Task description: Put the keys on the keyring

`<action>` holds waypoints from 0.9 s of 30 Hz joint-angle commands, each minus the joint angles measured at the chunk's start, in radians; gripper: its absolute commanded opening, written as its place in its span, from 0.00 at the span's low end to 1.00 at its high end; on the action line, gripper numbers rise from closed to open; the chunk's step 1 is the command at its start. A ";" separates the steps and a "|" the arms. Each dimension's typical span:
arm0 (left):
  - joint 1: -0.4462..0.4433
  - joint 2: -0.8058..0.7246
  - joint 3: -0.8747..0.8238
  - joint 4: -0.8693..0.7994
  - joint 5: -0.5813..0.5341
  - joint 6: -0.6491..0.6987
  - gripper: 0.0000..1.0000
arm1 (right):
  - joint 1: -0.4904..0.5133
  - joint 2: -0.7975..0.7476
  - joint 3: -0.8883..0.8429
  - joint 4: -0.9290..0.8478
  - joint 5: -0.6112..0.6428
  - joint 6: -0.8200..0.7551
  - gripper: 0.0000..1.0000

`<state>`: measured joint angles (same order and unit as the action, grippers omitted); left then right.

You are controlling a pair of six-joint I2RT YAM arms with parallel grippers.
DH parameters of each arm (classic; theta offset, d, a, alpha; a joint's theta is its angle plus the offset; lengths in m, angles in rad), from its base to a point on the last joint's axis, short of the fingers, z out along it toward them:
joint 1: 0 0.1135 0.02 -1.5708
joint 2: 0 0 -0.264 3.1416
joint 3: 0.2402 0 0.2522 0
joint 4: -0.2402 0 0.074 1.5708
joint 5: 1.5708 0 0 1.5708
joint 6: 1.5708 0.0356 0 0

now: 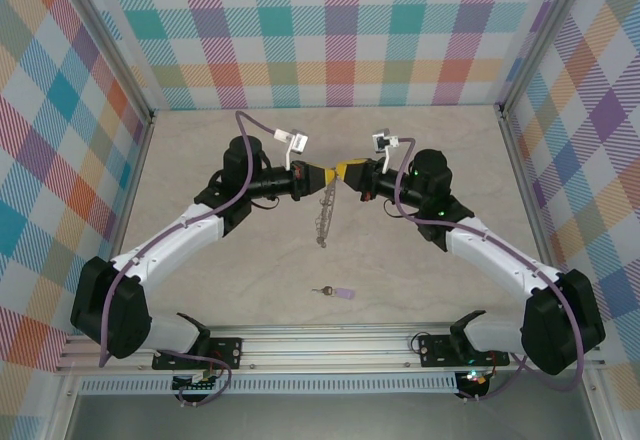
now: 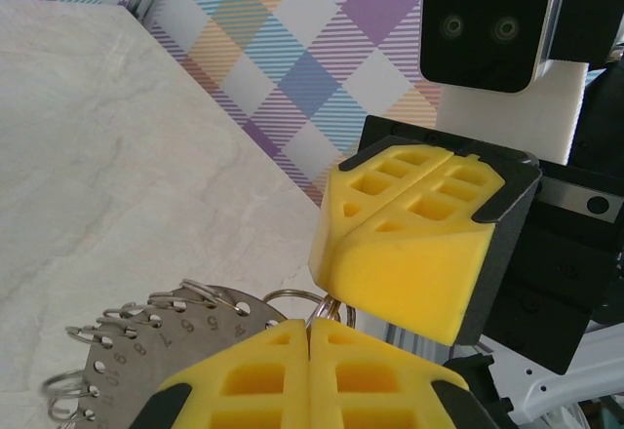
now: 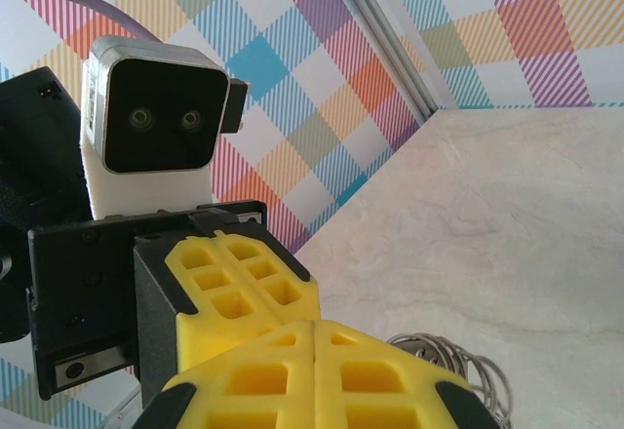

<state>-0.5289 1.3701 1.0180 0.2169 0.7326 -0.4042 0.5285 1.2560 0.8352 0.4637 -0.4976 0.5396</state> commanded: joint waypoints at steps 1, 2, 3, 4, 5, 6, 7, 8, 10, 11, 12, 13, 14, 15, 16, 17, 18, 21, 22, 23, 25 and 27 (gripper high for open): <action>-0.011 -0.020 -0.002 0.060 0.007 -0.009 0.00 | 0.017 0.008 -0.001 0.042 -0.031 0.011 0.00; -0.011 -0.026 -0.004 0.047 -0.013 -0.001 0.00 | 0.016 0.006 0.004 0.021 -0.016 0.007 0.00; -0.011 -0.031 -0.004 0.028 -0.033 0.006 0.00 | 0.015 -0.002 0.007 0.005 -0.001 0.003 0.11; -0.011 -0.039 -0.002 0.007 -0.050 0.020 0.00 | 0.012 -0.021 0.006 -0.016 0.021 0.000 0.26; -0.011 -0.045 -0.003 -0.011 -0.064 0.034 0.00 | 0.003 -0.042 0.002 -0.037 0.044 -0.001 0.33; -0.011 -0.052 -0.002 -0.028 -0.077 0.044 0.00 | -0.005 -0.065 -0.003 -0.053 0.059 0.001 0.40; -0.011 -0.059 0.000 -0.047 -0.090 0.059 0.00 | -0.016 -0.093 -0.015 -0.069 0.080 0.009 0.50; -0.011 -0.066 0.003 -0.070 -0.105 0.077 0.00 | -0.026 -0.121 -0.025 -0.090 0.101 0.018 0.55; -0.011 -0.079 0.009 -0.116 -0.133 0.111 0.00 | -0.046 -0.168 -0.037 -0.141 0.119 0.031 0.56; -0.011 -0.085 0.013 -0.136 -0.145 0.132 0.00 | -0.052 -0.188 -0.046 -0.162 0.127 0.047 0.58; -0.011 -0.091 0.015 -0.150 -0.156 0.147 0.00 | -0.059 -0.206 -0.053 -0.181 0.127 0.060 0.59; -0.011 -0.095 0.014 -0.166 -0.168 0.168 0.00 | -0.066 -0.221 -0.059 -0.203 0.121 0.072 0.60; -0.011 -0.100 0.015 -0.176 -0.180 0.183 0.00 | -0.068 -0.231 -0.063 -0.216 0.110 0.082 0.61; -0.011 -0.107 0.013 -0.186 -0.199 0.201 0.00 | -0.071 -0.236 -0.071 -0.226 0.094 0.093 0.62; -0.011 -0.110 0.013 -0.201 -0.227 0.217 0.00 | -0.071 -0.239 -0.076 -0.229 0.075 0.104 0.63; -0.011 -0.113 0.015 -0.216 -0.251 0.230 0.00 | -0.071 -0.236 -0.082 -0.230 0.052 0.110 0.64; -0.010 -0.116 0.013 -0.226 -0.274 0.250 0.00 | -0.072 -0.233 -0.090 -0.228 0.034 0.113 0.65; -0.013 -0.137 -0.034 -0.187 -0.312 0.315 0.00 | -0.073 -0.217 -0.106 -0.216 0.001 0.125 0.64; -0.013 -0.146 -0.054 -0.168 -0.329 0.330 0.00 | -0.073 -0.206 -0.111 -0.206 -0.016 0.131 0.62; -0.013 -0.158 -0.075 -0.148 -0.333 0.346 0.00 | -0.073 -0.200 -0.118 -0.189 -0.024 0.135 0.61; -0.014 -0.194 -0.127 -0.086 -0.346 0.370 0.00 | -0.073 -0.190 -0.130 -0.153 -0.040 0.142 0.57; -0.014 -0.229 -0.166 -0.042 -0.344 0.390 0.00 | -0.073 -0.185 -0.138 -0.120 -0.061 0.134 0.54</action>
<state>-0.5354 1.2037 0.8959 0.0513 0.4175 -0.0925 0.4583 1.0676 0.7109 0.2680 -0.4957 0.6605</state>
